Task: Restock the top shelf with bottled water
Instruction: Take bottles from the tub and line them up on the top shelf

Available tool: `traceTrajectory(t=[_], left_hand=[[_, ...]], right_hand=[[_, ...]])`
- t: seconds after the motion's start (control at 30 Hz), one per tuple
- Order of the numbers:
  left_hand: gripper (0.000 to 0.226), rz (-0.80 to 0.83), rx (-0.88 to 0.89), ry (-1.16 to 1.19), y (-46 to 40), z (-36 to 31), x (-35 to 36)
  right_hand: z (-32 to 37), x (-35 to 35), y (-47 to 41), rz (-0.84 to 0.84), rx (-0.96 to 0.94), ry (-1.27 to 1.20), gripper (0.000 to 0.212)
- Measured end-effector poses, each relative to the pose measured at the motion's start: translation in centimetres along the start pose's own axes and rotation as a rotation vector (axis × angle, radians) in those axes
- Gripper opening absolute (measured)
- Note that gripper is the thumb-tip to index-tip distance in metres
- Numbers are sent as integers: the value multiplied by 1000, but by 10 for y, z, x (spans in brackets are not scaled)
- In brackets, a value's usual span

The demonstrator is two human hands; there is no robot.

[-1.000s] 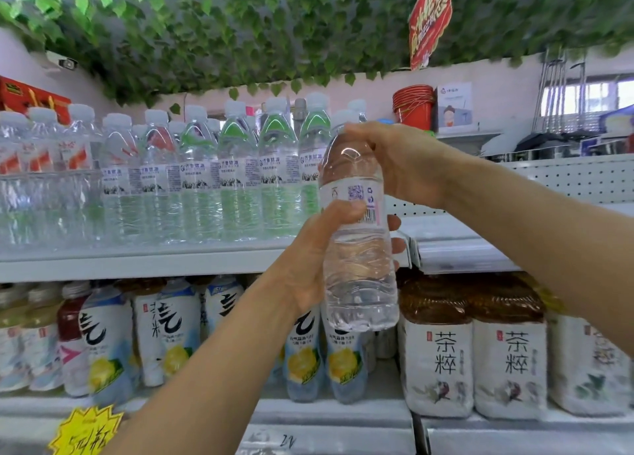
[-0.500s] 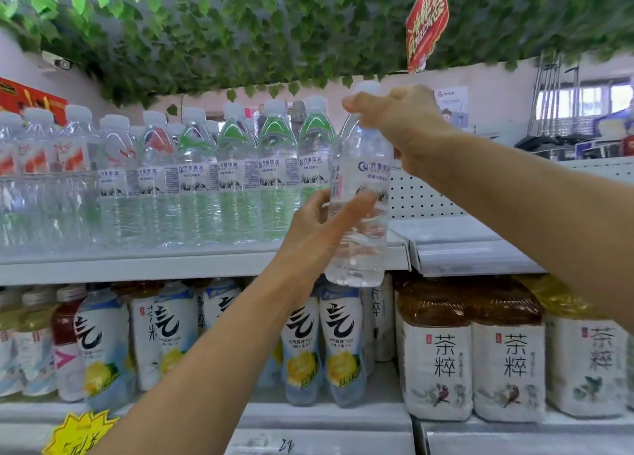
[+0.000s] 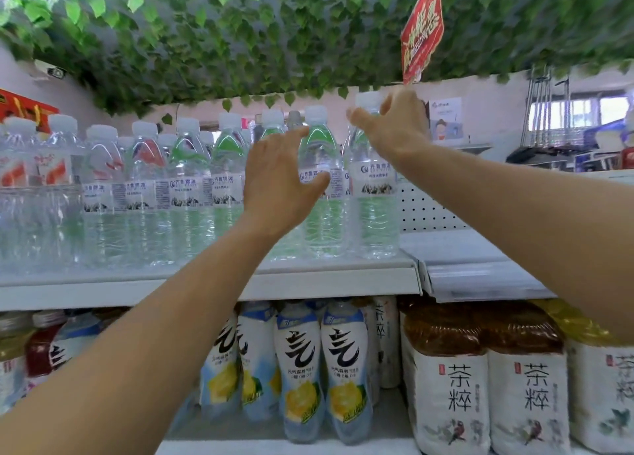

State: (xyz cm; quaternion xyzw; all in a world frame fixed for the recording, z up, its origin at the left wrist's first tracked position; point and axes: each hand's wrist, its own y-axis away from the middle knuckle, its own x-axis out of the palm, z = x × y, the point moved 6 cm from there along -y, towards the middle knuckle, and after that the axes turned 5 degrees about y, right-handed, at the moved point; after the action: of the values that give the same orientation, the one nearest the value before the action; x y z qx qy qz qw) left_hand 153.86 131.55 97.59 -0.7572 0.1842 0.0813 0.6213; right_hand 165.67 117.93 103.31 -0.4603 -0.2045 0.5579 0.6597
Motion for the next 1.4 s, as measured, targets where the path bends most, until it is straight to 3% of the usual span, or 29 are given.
traceTrajectory(t=[0.17, 0.3, 0.4, 0.53, 0.97, 1.1, 1.27, 1.4], left_hand=[[79, 133, 54, -211, -25, 1, 12], [83, 213, 65, -298, -30, 4, 21], [85, 214, 82, -285, -29, 5, 23], [87, 197, 78, -270, -28, 4, 21], [88, 204, 43, -240, -27, 1, 22], [88, 216, 23, -232, -24, 1, 24], [82, 147, 24, -177, 8, -13, 18], [63, 110, 4, -29, 70, -38, 17]], right_hand=[[-15, 9, 9, 192, 45, -38, 69], [-34, 12, 51, 382, 92, -159, 63], [-59, 19, 77, 474, 131, -71, 48], [-65, 21, 84, 430, 136, -27, 44], [-51, 28, 88, 391, 106, 55, 60], [-49, 26, 92, 428, 115, 77, 78], [-54, 9, 110, 426, 37, 130, 86], [-55, -27, 141, 301, -164, 314, 56]])
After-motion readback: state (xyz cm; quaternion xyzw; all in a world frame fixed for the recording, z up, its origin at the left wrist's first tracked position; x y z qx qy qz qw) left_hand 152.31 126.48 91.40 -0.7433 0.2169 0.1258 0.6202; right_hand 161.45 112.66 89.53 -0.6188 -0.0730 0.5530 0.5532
